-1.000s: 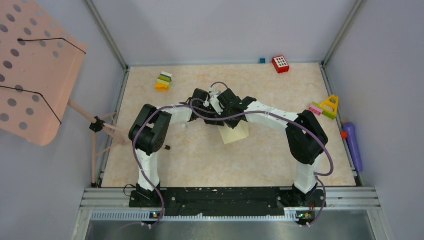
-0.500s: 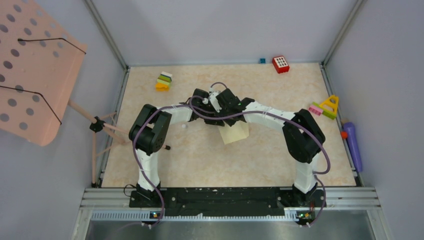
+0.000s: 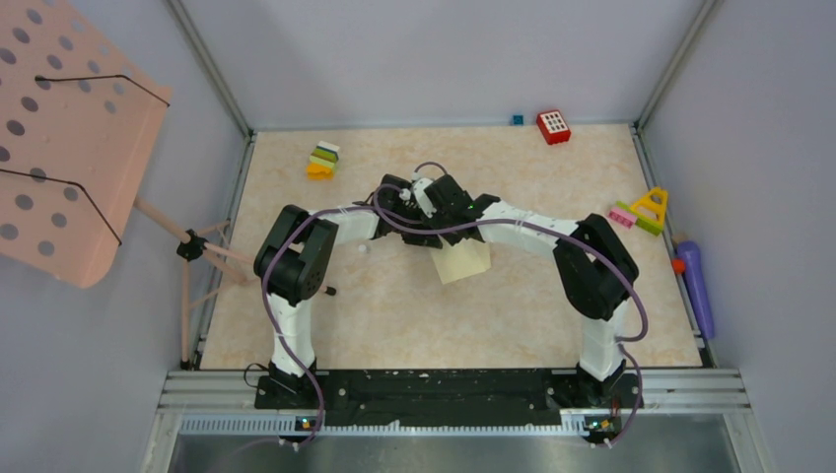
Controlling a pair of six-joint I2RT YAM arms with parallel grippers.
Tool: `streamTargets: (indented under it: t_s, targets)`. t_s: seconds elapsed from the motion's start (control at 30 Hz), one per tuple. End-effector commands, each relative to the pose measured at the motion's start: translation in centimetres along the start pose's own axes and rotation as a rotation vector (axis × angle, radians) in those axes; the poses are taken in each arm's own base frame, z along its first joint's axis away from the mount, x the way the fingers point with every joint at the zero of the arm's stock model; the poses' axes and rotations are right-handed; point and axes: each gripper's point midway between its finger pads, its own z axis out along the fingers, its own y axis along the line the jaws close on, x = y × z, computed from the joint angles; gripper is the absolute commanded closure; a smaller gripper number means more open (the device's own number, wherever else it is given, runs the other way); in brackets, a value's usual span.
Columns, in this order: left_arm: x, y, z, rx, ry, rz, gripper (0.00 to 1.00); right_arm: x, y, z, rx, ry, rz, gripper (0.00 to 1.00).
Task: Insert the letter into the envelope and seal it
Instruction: Paint the envelope at the center of the board.
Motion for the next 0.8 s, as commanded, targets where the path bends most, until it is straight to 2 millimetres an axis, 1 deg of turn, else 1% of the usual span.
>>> streamTargets:
  t_s: [0.0, 0.17, 0.33, 0.53, 0.67, 0.77]
  targets:
    - [3.8, 3.0, 1.1, -0.131, 0.101, -0.021, 1.00, -3.4, -1.1, 1.3, 0.059, -0.128, 0.076, 1.00]
    - [3.9, 2.9, 1.1, -0.129, 0.102, -0.021, 1.00, -4.4, -1.4, 1.4, 0.067, -0.163, 0.103, 1.00]
    - [3.8, 2.8, 1.0, -0.128, 0.101, -0.018, 1.00, -4.9, -1.8, 1.8, 0.074, -0.173, 0.131, 1.00]
    - [3.8, 2.8, 1.0, -0.128, 0.101, -0.018, 1.00, -5.5, -2.7, 1.5, 0.095, -0.201, 0.187, 1.00]
    - [3.8, 2.8, 1.0, -0.129, 0.099, -0.016, 1.00, -5.4, -3.5, 1.3, 0.107, -0.227, 0.245, 1.00]
    - [3.8, 2.7, 1.0, -0.127, 0.100, -0.017, 1.00, -4.8, -3.4, 1.6, 0.088, -0.223, 0.268, 1.00]
